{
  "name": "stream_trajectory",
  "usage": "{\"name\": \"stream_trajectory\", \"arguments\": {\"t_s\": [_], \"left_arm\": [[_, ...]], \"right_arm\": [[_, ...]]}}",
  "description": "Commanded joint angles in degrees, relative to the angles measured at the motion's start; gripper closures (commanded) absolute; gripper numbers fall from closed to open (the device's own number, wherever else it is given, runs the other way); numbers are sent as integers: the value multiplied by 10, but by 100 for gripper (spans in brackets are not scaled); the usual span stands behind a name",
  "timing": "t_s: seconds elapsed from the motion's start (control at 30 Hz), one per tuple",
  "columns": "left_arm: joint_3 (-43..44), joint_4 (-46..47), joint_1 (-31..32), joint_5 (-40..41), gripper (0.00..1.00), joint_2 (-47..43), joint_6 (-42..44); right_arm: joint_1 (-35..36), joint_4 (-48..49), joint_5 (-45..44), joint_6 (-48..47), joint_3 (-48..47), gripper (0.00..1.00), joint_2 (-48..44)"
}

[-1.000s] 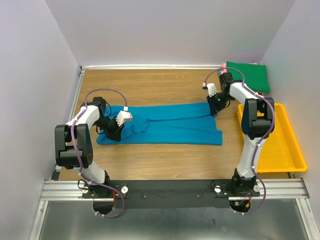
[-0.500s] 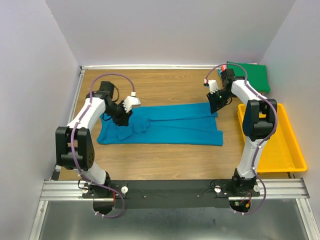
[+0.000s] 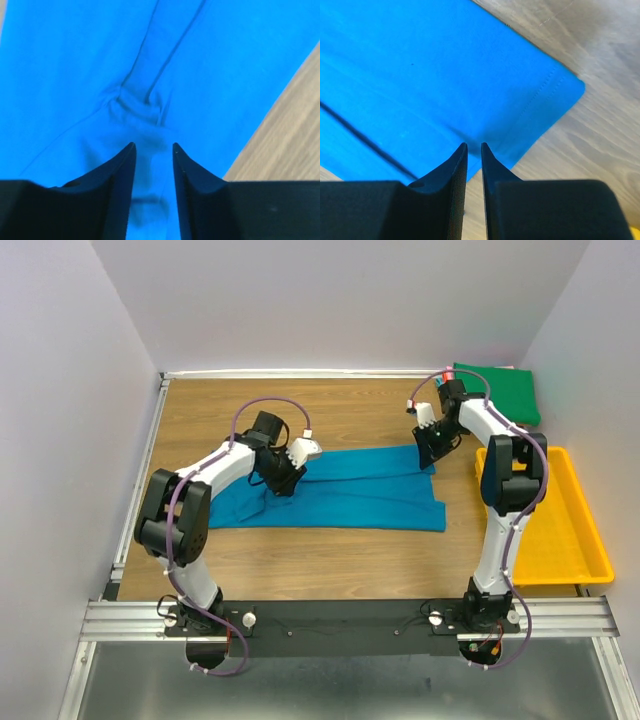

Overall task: Fold and stack the t-shirts
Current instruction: Fold the other side of the tshirt into a rectangle

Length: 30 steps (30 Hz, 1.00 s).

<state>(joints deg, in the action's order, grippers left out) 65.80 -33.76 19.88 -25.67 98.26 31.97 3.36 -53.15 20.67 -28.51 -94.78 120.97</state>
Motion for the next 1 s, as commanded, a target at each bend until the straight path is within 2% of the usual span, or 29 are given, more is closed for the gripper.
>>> {"name": "stream_trajectory", "arguments": {"t_s": [0.0,0.13,0.33,0.47,0.67,0.7,0.73,0.77,0.83,0.97], "left_arm": [[7,30,17,53,60,26,-40],[7,28,22,61,64,44,-41],[6,22,27,34,64,56,-38],[9,12,28,12,100,49,-25],[33,-41,28,-52,99,15,-1],[33,-46,28,-54,93,14,2],[29,-47,28,-52,81,14,4],[25,-47,26,-51,78,10,4],[8,-41,23,-53,74,-1,4],[-6,-35,-11,-82,73,-38,-5]], "right_arm": [[-2,-10,-8,10,-9,77,24],[-3,-6,-10,8,-5,77,27],[-2,-3,-16,7,-3,77,30],[-3,-1,-22,4,-1,77,30],[-2,-1,-25,-1,6,77,26],[-3,-1,-26,-1,5,77,27],[-3,-2,-26,-1,3,77,27],[-2,-2,-26,-2,2,77,27],[-3,-3,-30,-5,1,77,24],[-2,-2,-28,-7,-2,77,11]]}}
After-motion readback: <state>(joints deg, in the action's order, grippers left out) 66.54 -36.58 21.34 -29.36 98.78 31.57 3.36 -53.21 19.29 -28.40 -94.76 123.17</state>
